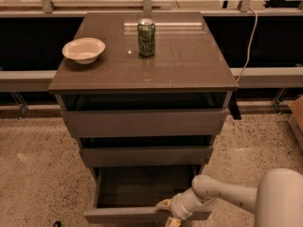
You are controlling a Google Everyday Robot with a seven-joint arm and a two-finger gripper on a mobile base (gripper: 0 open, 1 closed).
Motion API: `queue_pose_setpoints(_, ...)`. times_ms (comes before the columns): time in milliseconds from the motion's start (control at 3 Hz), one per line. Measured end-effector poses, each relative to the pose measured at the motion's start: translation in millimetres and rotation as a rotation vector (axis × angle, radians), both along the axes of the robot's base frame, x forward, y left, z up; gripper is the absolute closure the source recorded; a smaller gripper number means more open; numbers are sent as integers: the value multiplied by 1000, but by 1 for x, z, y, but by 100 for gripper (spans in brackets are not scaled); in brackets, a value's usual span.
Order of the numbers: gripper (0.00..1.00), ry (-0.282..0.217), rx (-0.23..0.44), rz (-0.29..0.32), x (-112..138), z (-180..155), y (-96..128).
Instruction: Open bottom drawer
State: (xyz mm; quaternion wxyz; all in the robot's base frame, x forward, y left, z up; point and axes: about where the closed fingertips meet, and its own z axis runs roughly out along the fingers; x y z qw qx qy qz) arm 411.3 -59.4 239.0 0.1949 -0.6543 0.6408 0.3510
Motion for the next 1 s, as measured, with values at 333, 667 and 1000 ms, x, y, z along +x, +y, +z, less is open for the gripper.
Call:
queue_pose_setpoints(333, 4, -38, 56, -44, -9, 22, -6)
queue_pose_setpoints(667, 0, -64, 109, -153, -8, 42, -20)
queue_pose_setpoints(1000, 0, -63, 109, -167, -10, 41, -25)
